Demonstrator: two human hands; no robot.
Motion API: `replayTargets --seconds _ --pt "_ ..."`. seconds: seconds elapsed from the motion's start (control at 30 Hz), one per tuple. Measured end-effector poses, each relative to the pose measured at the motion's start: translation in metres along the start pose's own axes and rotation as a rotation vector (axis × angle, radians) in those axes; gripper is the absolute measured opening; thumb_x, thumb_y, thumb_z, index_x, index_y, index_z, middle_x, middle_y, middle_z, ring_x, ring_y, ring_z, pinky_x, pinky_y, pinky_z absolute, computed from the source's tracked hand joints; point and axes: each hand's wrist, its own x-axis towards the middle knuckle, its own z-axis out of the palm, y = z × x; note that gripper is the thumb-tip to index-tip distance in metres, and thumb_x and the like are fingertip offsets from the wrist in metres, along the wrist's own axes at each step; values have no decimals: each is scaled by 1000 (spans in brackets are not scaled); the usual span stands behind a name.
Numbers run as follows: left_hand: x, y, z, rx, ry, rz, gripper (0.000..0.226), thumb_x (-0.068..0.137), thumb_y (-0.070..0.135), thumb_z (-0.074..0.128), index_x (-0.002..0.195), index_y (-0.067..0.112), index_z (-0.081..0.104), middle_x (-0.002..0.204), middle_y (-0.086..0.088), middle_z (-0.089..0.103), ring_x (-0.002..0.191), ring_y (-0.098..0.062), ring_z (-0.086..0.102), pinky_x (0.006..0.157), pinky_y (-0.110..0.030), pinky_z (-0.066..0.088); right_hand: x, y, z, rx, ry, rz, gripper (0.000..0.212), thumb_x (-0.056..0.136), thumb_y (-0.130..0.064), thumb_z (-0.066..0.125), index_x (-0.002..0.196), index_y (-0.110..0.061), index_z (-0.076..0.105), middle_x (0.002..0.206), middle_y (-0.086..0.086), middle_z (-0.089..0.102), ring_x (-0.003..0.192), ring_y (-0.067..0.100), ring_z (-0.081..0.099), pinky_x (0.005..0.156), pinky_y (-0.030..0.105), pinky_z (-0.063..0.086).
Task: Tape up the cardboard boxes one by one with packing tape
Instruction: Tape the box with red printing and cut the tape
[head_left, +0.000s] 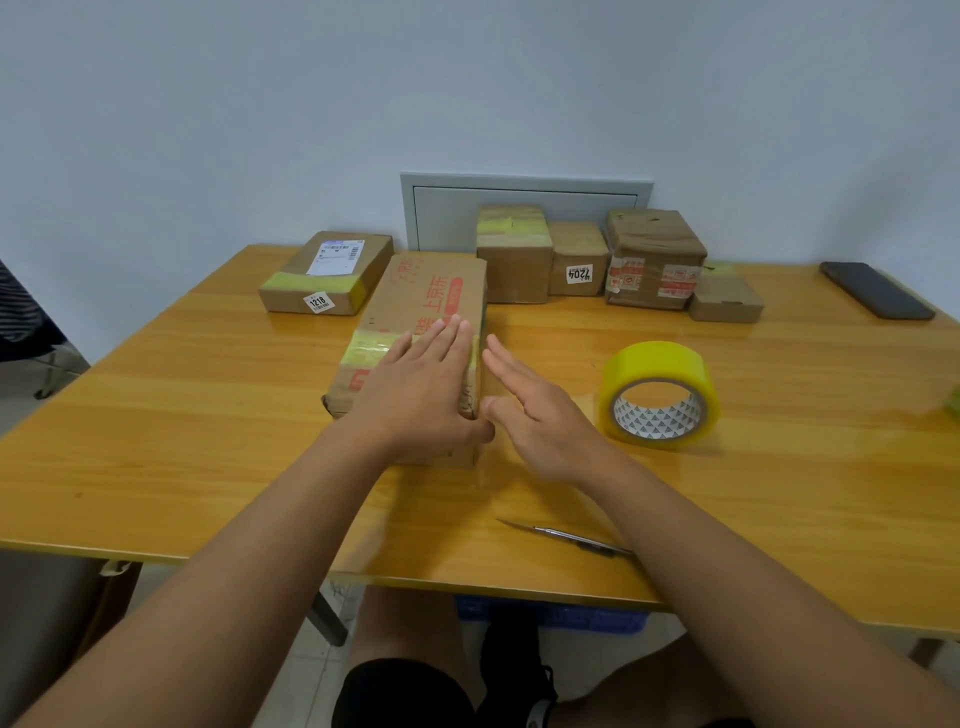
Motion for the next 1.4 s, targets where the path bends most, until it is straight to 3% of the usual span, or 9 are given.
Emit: replayTargets --seconds 0.6,0.73,0.8,0.87,0.93,1.0,1.1,1.2,1.4 --pt "-2 0 -7 -3 -85 7 112 84 64 55 155 14 -16 163 -5 -21 150 -15 -18 123 -39 -4 -2 -1 -4 77 -67 14 58 102 -26 43 155 -26 19 161 -16 13 143 -5 12 116 19 14" --pt "-9 -5 -31 -314 -189 5 92 93 41 57 157 16 -5 164 -3 -15 150 -14 -15 122 -36 -3 5 -10 -13 165 85 110 52 105 -28 40 154 -18 27 159 -4 27 144 5 23 108 15 18" --pt "-15 -11 -43 -607 -90 -72 73 98 29 52 158 22 11 164 5 0 150 -9 -3 121 -35 4 12 -16 -13 173 117 151 52 105 -33 38 154 -18 27 158 -3 31 144 10 27 103 16 20" --pt "-14 -23 -44 -585 119 -181 65 99 32 50 157 23 20 163 8 10 150 -11 4 120 -38 10 17 -24 -8 164 116 152 54 105 -34 38 155 -19 25 159 -3 29 145 12 25 105 18 21" --pt "-13 -38 -34 -454 221 -294 68 99 42 49 157 23 19 165 2 10 152 -17 4 122 -45 14 21 -31 0 91 90 114 54 105 -37 35 155 -21 21 161 -3 22 148 12 18 115 27 19" --pt "-17 -46 -23 -418 134 -334 71 98 51 46 157 27 14 166 0 3 152 -20 0 121 -49 15 22 -32 9 -48 54 73 56 105 -43 31 156 -22 20 164 -3 11 150 13 11 117 33 19" --pt "-24 -47 -6 -213 23 -207 69 99 58 27 158 27 9 166 -2 -3 151 -20 -10 122 -45 9 21 -31 14 -287 54 22 58 105 -48 24 156 -22 18 164 -10 -3 150 10 6 117 36 24" --pt "-26 -44 -7 -160 3 -175 70 99 60 20 158 25 3 165 -4 -7 150 -18 -15 122 -41 6 20 -36 11 -448 24 -105 57 105 -44 23 156 -19 19 164 -10 -1 150 7 -1 121 39 18" --pt "-33 -54 -23 -162 -177 -113 108 68 81 35 156 34 -6 163 6 -21 147 -10 -23 118 -46 19 18 -47 -6 -741 -200 -160 87 91 -58 48 157 -25 2 164 -8 -7 150 7 -7 117 33 21"
